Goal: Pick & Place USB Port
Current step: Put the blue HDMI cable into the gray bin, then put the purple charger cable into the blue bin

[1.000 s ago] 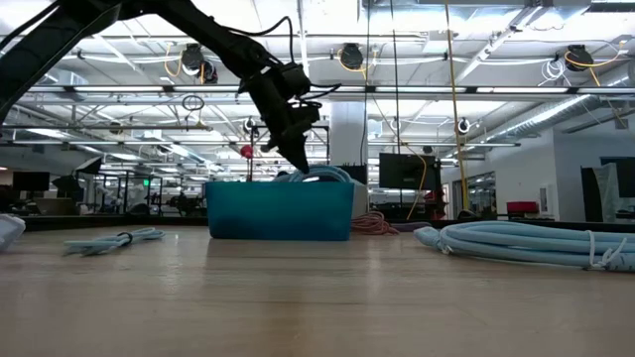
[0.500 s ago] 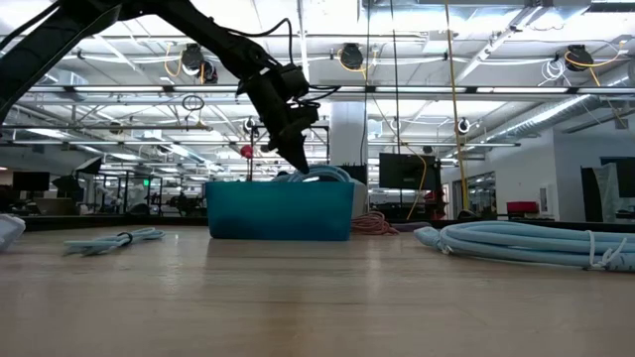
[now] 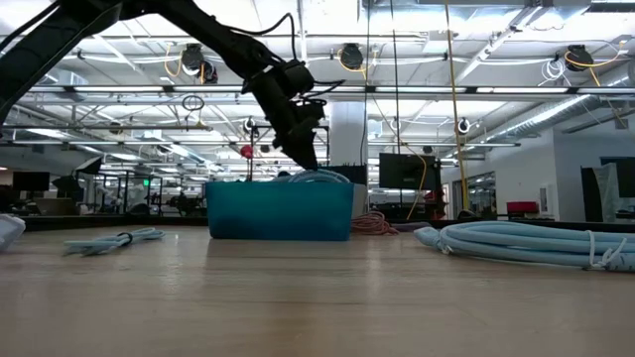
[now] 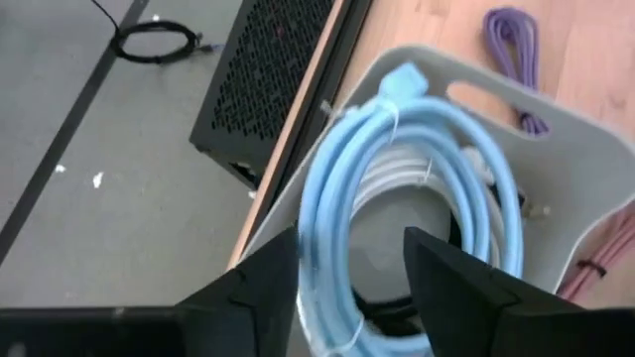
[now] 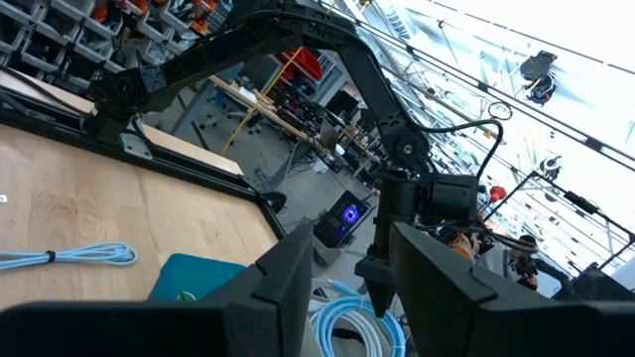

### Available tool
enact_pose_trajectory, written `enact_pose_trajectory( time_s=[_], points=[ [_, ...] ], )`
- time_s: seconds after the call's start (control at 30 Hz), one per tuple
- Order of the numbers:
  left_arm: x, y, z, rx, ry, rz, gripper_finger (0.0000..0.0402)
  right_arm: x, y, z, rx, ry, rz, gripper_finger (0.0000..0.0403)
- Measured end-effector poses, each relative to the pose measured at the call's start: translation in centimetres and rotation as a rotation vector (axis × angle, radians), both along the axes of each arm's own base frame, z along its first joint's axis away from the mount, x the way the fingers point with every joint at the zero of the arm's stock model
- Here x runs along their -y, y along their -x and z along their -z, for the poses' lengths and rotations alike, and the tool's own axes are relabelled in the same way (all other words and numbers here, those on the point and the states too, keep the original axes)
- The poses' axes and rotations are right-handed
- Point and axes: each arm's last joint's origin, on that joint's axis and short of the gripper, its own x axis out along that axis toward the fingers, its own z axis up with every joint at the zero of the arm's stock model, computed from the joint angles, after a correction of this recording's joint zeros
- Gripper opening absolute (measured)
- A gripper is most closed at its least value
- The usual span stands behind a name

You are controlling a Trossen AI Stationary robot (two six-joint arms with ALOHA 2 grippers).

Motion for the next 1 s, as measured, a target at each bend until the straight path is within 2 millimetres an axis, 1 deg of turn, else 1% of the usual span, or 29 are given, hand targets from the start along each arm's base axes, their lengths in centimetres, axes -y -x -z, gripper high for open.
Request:
enact_pose_trajectory(
  time_s=[0.17, 0.27, 0.33, 0.47, 0.53, 0.6, 0.67, 0.77, 0.83, 0.9, 1.0],
  points=[
    [0.0, -0.2, -0.1, 0.011, -0.008, 0.002, 0.0204, 0.0, 0.0, 0.0, -0.001, 0.001, 0.002, 0.013],
    [0.0, -0.1, -0.1, -0.004, -0.03, -0.02, 0.0208, 0.0, 0.0, 0.0, -0.002, 0.001, 0.002, 0.013],
    [0.0, 0.1, -0.5, -0.006, -0.044, -0.036, 0.0209, 0.0, 0.0, 0.0, -0.004, -0.002, 0.014, 0.013],
    [0.7, 0.6, -2.8, 0.048, -0.055, -0.026, 0.0209, 0.4, -0.1, 0.0, -0.009, -0.017, 0.06, 0.013],
    [1.7, 1.0, -4.5, 0.093, -0.028, 0.013, 0.0209, 0.6, -0.1, 0.1, -0.012, -0.024, 0.086, 0.013],
    [3.3, 1.4, -6.4, 0.153, 0.018, 0.078, 0.0209, 0.7, -0.1, 0.1, -0.014, -0.033, 0.11, 0.013],
    [5.5, 2.2, -8.8, 0.212, 0.085, 0.185, 0.0209, 0.8, -0.1, 0.1, -0.014, -0.044, 0.136, 0.013],
    [10.4, 3.4, -12.5, 0.272, 0.134, 0.373, 0.0209, 1.0, -0.1, 0.1, -0.015, -0.06, 0.174, 0.013],
    [14.5, 4.3, -14.6, 0.272, 0.127, 0.484, 0.0209, 1.1, -0.2, 0.2, -0.013, -0.073, 0.199, 0.013],
    [19.0, 5.1, -16.3, 0.26, 0.09, 0.581, 0.0209, 1.2, -0.1, 0.2, -0.017, -0.081, 0.225, 0.013],
    [25.8, 6.7, -17.9, 0.209, 0.004, 0.656, 0.0209, 1.4, 0.0, 0.4, -0.019, -0.093, 0.259, 0.013]
  ],
)
